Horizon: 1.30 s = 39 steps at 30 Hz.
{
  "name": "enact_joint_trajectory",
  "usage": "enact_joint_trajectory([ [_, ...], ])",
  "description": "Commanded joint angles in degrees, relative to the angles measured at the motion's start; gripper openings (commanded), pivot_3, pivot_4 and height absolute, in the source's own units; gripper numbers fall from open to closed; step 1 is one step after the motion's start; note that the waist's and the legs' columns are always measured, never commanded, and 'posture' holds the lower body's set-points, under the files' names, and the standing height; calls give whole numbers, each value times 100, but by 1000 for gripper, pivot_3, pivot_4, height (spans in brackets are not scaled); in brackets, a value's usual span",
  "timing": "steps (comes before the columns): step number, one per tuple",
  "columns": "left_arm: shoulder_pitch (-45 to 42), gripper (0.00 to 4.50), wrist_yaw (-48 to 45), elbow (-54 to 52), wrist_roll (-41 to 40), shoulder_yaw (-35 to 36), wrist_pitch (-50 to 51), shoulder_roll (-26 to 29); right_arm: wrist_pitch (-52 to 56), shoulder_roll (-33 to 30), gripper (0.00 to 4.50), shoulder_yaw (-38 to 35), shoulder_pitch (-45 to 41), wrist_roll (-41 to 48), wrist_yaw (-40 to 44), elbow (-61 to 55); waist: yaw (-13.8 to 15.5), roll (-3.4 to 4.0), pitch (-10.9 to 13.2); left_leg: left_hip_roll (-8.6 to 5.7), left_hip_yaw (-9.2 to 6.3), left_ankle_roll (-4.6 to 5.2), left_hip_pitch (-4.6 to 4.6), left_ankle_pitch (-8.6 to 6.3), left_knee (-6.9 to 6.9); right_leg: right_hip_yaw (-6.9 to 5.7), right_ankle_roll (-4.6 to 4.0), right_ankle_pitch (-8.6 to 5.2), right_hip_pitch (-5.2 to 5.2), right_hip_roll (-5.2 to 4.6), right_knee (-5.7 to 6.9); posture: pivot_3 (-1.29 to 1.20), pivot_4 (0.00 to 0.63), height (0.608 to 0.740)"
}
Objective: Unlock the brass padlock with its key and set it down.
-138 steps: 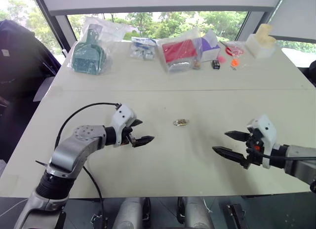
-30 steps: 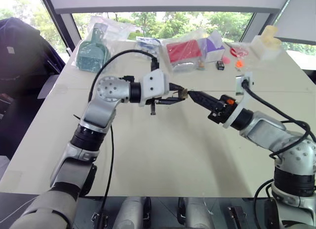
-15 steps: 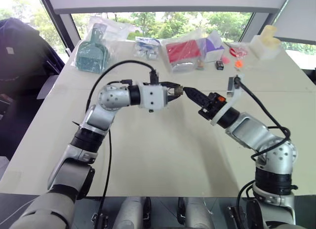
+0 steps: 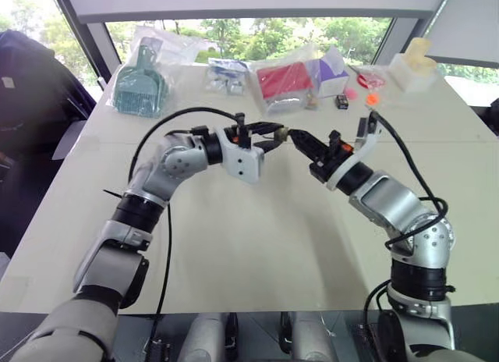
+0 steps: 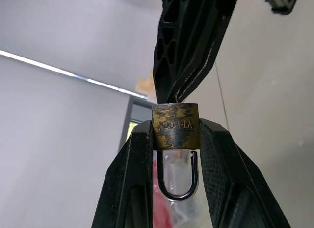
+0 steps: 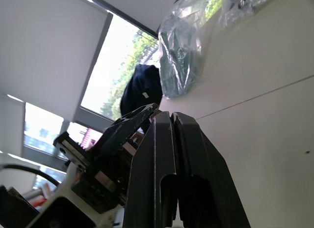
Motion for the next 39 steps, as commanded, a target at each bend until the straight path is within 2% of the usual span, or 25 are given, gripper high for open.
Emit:
enact_joint_trajectory([
  [1, -223, 712, -304, -162, -492, 60, 104, 78, -112, -366, 1257, -352, 110, -285, 945, -273, -7, 0, 0, 0, 0, 13, 0, -7, 0, 0, 0, 0, 0, 0, 0, 0, 150, 735],
  [6, -214, 712, -395, -215, -645, 38, 76, 88, 25, -854, 3785, -268, 108, -737, 1782, -277, -10, 0, 0, 1, 0, 14, 4, -8, 1, 0, 1, 1, 0, 0, -2, 0, 150, 735],
  [22, -7, 712, -417, -799, -811, -18, 314, 5, 102, -605, 3785, -56, -221, -1396, 2445, 323, -2, 0, 0, 1, 0, 13, 4, -8, 3, 0, 1, 1, 1, -2, -2, 0, 150, 735],
  [23, 2, 712, -417, -822, -810, -21, 334, 1, 104, -576, 3275, -61, -247, -1407, 2459, 361, 0, 0, 0, 1, 0, 13, 4, -7, 3, 0, 1, 1, 1, -2, -2, 0, 150, 735],
  [24, 11, 712, -419, -840, -812, -22, 352, -1, 99, -540, 3011, -71, -269, -1408, 2462, 393, 0, 0, 0, 1, 0, 13, 4, -7, 3, 0, 1, 1, 1, -2, -2, 0, 150, 735],
  [25, 17, 712, -423, -852, -815, -25, 365, -1, 98, -508, 2444, -82, -286, -1413, 2466, 415, -1, 0, 0, 1, 0, 13, 4, -7, 3, 0, 1, 1, 1, -1, -2, 0, 150, 735],
  [26, 25, 712, -426, -866, -823, -26, 378, -1, 103, -475, 2122, -77, -300, -1432, 2469, 416, -1, 0, 0, 1, 0, 13, 4, -7, 4, 0, 1, 1, 1, -1, -1, 0, 150, 735],
  [28, 22, 712, -432, -873, -829, -32, 399, -1, 154, -437, 1025, -66, -318, -1433, 2470, 409, -1, 0, 0, 1, 0, 13, 4, -7, 3, 0, 1, 1, 1, -1, -1, 0, 150, 735],
  [30, 15, 712, -431, -875, -834, -33, 411, -1, 240, -429, 153, -28, -304, -1408, 2483, 364, 2, 0, 0, 1, 0, 13, 4, -7, 3, 0, 1, 1, 1, -1, -1, 0, 150, 735],
  [38, -56, 712, -456, -806, -841, -27, 386, 3, 471, -472, 65, 121, -250, -1498, 2603, 234, -3, 0, 0, 0, 0, 12, 4, -7, 3, 0, 1, 1, 1, -2, -1, 0, 150, 735],
  [39, -57, 1212, -519, -795, -852, -36, 428, 31, 474, -465, 22, 116, -250, -1524, 2601, 243, -2, 0, 0, 0, 0, 12, 4, -7, 3, 0, 1, 1, 1, -2, -1, 0, 150, 735],
])
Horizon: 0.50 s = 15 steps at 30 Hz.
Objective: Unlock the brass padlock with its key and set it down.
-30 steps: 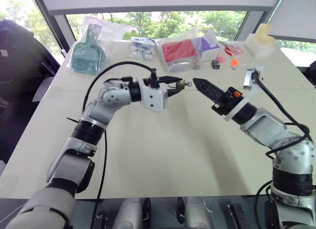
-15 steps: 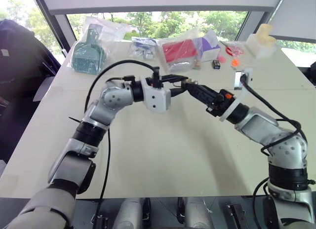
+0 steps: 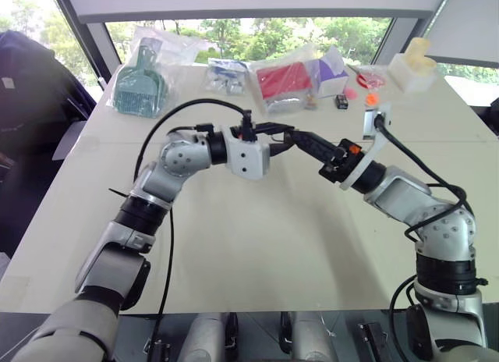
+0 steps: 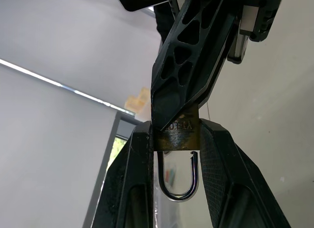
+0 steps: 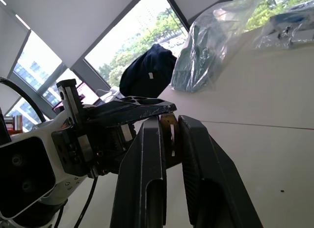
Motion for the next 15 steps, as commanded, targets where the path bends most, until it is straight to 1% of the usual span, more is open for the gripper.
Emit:
enact_joint_trajectory([
  [1, -141, 1739, -66, -190, -189, 50, -68, 25, 99, 11, 0, 38, -7, -79, 10, -127, 2, 0, 0, 0, 0, 0, 0, 0, 0, 0, 0, 0, 0, 0, 0, 0, 150, 735],
  [2, -143, 2028, -93, -177, -203, 51, -57, 34, 105, 16, 0, 33, -7, -94, 17, -126, 1, 0, 0, 0, 0, 0, 0, 0, 0, 0, 0, 0, 0, 0, 0, 0, 150, 735],
  [5, -187, 3449, -35, -97, -239, 154, 118, 18, 134, 16, 0, 11, -12, -149, 41, -127, 2, 0, 0, 0, 0, 0, 0, 0, 0, 0, 0, 0, 0, 0, 0, 0, 150, 735],
  [6, -184, 3830, -147, -113, -443, 229, 430, 21, 137, 2, 0, -9, -11, -171, 39, -123, 3, 0, 0, 0, 0, -1, 0, 0, 0, 0, 0, 0, 0, 0, 0, 0, 150, 735],
  [8, -165, 3830, -386, -183, -818, 330, 973, 45, 143, -19, 0, -47, -9, -197, 33, -112, -2, 0, 0, 0, 0, 0, 0, 0, 0, 0, 0, 0, 0, 0, 0, 0, 150, 735],
  [11, -133, 3830, -923, -486, -1765, 578, 2600, 120, 134, -64, 0, -130, -20, -236, 43, -69, -6, 0, 0, 0, -1, -3, -1, 2, 0, 0, 0, 0, 0, 1, 2, 0, 150, 735],
  [12, -137, 3830, -1017, -580, -1975, 638, 2998, 139, 134, -71, 0, -147, -24, -245, 46, -59, -14, 0, 0, 0, -1, -11, -1, 6, 0, 0, 0, 0, 0, 1, 2, 0, 150, 735],
  [13, -178, 3830, -1021, -618, -2127, 718, 3316, 127, 133, -76, 0, -160, -32, -252, 51, -51, -15, 0, 0, 0, -1, -30, 0, 18, 0, 0, 1, 0, 0, 2, 3, 0, 150, 735],
  [15, -262, 3830, -958, -627, -2277, 836, 3710, 76, 138, -77, 0, -183, -48, -263, 61, -43, -13, -1, 0, 0, -1, -31, 0, 18, 0, 0, 2, -1, 0, 3, 3, 0, 150, 735],
])
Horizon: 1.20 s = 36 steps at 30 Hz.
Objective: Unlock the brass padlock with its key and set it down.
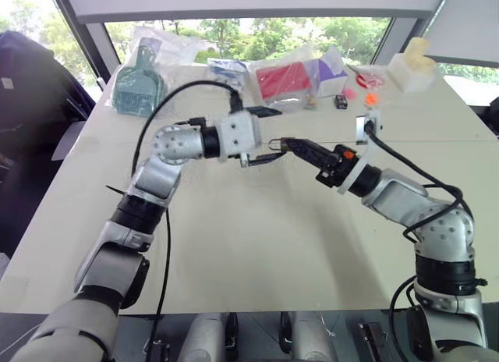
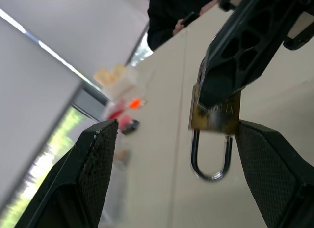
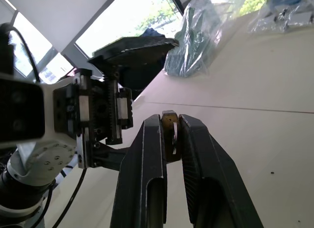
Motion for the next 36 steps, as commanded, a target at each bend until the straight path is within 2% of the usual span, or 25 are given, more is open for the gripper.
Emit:
enact_joint_trajectory([
  [1, -270, 3830, 110, -189, -467, 503, 731, -23, 17, -59, 0, -161, -78, -11, 34, -37, -1, -1, 0, 0, -1, 0, 0, 0, 0, 0, 0, 0, 0, 1, 0, 0, 150, 735],
  [21, -11, 3830, -371, -330, -442, 410, 949, -3, 42, 75, 0, -218, -216, 48, -144, -92, 7, -1, 0, -3, -2, -2, 0, 1, 0, 0, -1, 0, 5, 0, -3, 0, 150, 735],
  [36, -513, 3830, -86, 927, -46, 414, 155, -455, 234, 228, 0, -58, 1, 403, -233, -551, 9, -1, 0, -3, -3, -1, 0, 0, 0, 0, -1, 0, 4, 0, -4, 0, 150, 735],
])
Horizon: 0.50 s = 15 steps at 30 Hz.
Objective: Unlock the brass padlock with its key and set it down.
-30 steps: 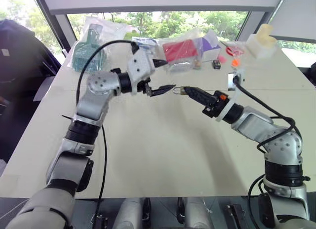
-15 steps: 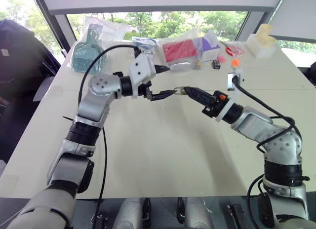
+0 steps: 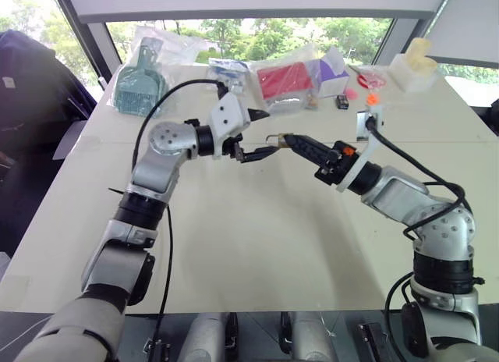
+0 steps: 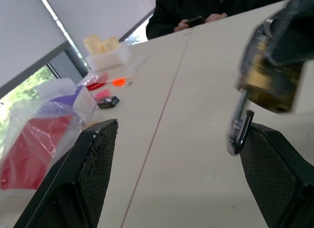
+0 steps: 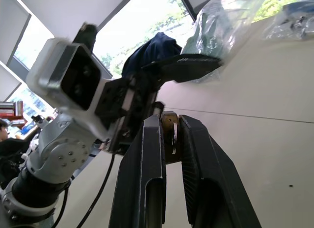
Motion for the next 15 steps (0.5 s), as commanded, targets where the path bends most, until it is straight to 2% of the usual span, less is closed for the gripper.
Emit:
enact_joint_trajectory([
  [1, -263, 3830, 61, 187, 49, 113, -256, -44, -18, 26, 0, -53, 55, 161, -44, -284, 0, 0, 0, 0, 0, 0, 0, 0, 0, 0, 0, 0, 0, 0, 0, 0, 150, 735],
  [15, -323, 3830, 356, 409, 67, 259, -428, -99, -39, 55, 0, -8, 111, 172, -108, -254, 1, 0, 0, 0, 0, 5, 0, -3, 0, 0, 0, 0, -2, -1, 1, 0, 150, 735],
])
